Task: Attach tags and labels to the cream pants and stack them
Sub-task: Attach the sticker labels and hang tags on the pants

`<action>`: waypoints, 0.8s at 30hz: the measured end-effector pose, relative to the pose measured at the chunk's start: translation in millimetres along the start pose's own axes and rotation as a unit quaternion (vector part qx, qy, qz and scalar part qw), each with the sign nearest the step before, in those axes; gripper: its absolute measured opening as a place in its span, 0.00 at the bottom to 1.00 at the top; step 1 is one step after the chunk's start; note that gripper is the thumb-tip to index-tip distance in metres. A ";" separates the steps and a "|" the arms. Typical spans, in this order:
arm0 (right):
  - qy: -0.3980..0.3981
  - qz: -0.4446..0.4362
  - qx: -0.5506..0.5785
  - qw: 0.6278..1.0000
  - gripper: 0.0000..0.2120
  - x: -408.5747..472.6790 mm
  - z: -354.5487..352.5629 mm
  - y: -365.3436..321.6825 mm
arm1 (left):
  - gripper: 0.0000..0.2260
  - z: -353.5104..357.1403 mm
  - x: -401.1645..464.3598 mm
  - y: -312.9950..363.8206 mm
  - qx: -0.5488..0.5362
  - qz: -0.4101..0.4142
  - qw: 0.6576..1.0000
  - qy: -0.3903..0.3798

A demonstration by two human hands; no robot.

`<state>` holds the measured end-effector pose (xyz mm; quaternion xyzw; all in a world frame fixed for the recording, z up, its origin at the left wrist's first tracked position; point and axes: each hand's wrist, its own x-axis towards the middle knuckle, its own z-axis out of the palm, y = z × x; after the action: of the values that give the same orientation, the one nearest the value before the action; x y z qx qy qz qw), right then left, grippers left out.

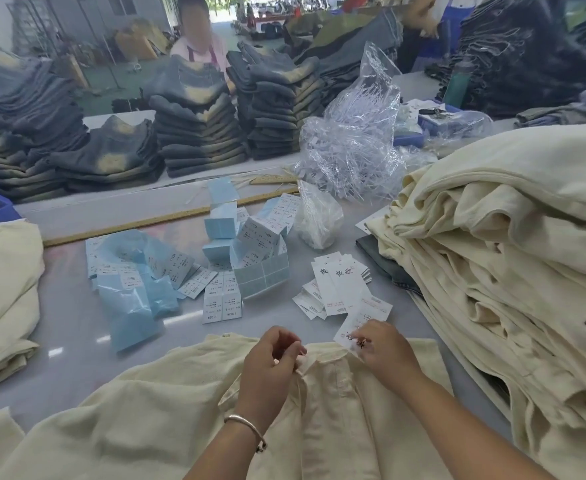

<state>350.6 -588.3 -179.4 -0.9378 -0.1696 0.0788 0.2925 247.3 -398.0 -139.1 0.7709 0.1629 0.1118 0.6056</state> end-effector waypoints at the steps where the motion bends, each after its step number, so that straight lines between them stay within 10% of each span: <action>1: -0.006 -0.002 -0.016 1.000 0.10 2.6 2.7 2.7 | 0.09 0.0 0.4 1.6 0.010 0.012 1.000 0.002; 15: -0.012 -0.140 -0.052 0.989 0.04 11.5 7.3 15.4 | 0.09 14.4 2.2 21.3 0.021 0.001 0.999 -0.034; 24: 0.040 -0.048 0.216 0.974 0.07 1.2 -36.5 -16.1 | 0.06 16.5 0.9 41.7 0.006 -0.022 0.999 -0.043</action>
<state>356.4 -594.5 -140.4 -0.8456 -0.1818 0.0613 0.4982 259.1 -421.4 -102.7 0.7750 0.1544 0.0644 0.6094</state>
